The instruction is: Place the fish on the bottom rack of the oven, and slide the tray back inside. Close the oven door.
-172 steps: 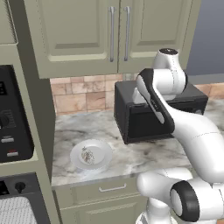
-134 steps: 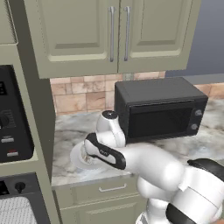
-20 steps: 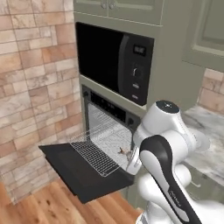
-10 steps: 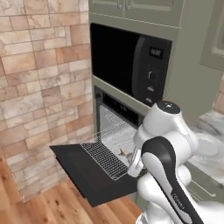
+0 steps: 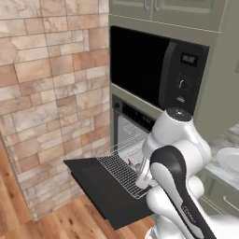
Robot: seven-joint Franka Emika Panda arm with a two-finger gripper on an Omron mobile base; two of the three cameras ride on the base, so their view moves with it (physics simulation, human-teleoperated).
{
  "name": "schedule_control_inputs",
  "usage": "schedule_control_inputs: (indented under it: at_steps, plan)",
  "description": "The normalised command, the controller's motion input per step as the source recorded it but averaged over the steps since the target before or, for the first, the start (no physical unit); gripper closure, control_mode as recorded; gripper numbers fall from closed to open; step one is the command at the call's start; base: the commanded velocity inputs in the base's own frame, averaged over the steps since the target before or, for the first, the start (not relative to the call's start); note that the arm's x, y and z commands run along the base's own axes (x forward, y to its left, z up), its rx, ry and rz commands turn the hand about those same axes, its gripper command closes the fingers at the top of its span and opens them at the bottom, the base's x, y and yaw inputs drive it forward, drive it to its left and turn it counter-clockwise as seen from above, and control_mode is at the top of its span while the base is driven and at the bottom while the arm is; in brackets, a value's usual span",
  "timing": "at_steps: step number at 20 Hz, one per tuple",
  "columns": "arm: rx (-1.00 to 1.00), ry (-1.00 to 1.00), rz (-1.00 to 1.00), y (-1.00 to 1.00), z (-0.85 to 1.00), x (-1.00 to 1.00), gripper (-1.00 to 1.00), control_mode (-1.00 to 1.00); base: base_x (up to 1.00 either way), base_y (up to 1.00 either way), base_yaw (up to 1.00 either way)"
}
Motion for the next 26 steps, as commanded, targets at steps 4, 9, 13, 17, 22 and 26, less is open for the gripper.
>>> schedule_control_inputs:
  at_steps: [4, 9, 13, 17, 22, 26]
  plan:
    - [-0.01, 0.03, 0.0, 0.23, -0.15, -0.04, 1.0, -1.0, 0.0, 0.0, 0.0]
    - [-0.01, 0.03, 0.0, 0.13, -0.2, 0.01, 1.0, -1.0, 0.0, 0.0, 0.0]
    - [0.0, 0.0, 0.0, -0.16, -0.35, 0.0, 1.0, -1.0, 0.0, 0.0, 0.0]
    - [-0.04, 0.0, -0.05, -0.34, -0.48, 0.26, 1.0, -1.0, 0.0, 0.0, 0.0]
    - [-0.09, -0.09, -0.11, -0.2, -0.49, 0.63, 1.0, -1.0, 0.0, 0.0, 0.0]
    - [-0.11, -0.24, -0.15, -0.11, -0.55, 0.68, 1.0, -1.0, 0.0, 0.0, 0.0]
